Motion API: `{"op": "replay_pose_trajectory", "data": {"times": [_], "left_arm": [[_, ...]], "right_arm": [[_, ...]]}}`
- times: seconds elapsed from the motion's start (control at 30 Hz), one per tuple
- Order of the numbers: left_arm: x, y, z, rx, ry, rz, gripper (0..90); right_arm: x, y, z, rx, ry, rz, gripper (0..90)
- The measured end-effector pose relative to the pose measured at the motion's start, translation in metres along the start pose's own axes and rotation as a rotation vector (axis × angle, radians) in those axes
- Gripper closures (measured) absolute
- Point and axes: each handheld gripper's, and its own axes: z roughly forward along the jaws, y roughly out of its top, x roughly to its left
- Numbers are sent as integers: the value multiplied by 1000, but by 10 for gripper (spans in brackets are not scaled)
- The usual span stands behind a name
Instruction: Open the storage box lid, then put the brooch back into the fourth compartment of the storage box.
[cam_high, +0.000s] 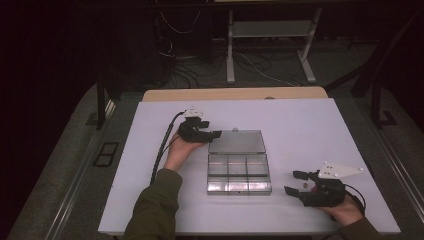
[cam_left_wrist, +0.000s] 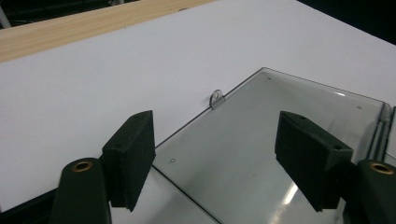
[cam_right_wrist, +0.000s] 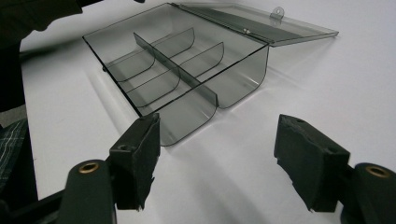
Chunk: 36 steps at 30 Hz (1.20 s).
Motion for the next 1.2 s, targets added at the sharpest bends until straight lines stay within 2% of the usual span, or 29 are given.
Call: {"op": "replay_pose_trajectory", "data": {"times": [0.2,0.3,0.43,0.5,0.77,1.2], "left_arm": [[-12,-4,-11,-30,-11,20,250],[-18,-8,-18,-61,-20,23,247],[-23,-8,-28,-71,-27,33,240],[-26,-9,-32,-65,-20,49,240],[-35,-16,-43,-66,-22,68,230],[-47,-32,-61,-64,-8,85,170]], "right_arm": [[1,0,-1,-1,0,0,309],[0,0,0,-1,-1,1,309],[1,0,-1,-2,-3,2,309],[1,0,-1,-4,-3,2,309],[0,0,-1,-5,-4,-2,309],[0,1,-1,-6,-3,-4,309]]}}
